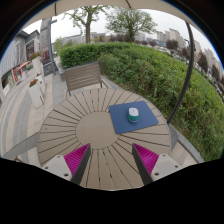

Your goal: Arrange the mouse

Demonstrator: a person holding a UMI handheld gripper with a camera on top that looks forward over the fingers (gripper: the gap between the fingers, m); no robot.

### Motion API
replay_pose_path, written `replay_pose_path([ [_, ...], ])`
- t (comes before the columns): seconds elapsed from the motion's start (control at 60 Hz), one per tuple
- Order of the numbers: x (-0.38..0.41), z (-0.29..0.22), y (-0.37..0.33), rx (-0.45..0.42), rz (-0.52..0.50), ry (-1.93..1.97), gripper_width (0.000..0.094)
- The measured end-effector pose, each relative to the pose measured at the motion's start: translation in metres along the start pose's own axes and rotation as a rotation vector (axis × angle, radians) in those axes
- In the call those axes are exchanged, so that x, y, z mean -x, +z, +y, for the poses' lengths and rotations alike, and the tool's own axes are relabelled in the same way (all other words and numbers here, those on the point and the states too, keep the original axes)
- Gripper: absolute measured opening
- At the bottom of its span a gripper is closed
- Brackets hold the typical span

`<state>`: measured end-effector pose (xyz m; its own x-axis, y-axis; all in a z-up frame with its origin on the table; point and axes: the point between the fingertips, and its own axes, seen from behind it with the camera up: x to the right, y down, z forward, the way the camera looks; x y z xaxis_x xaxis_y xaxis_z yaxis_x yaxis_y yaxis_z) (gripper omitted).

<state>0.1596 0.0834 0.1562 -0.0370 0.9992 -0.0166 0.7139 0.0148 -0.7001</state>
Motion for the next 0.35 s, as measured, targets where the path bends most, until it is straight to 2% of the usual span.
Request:
replay_pose_path([
  [0.117, 0.007, 0.016, -0.008, 0.012, -0.005, -0.016, 0.0851],
  [0.35, 0.012, 0.008, -0.013, -0.022, -0.013, -0.041, 0.0850],
])
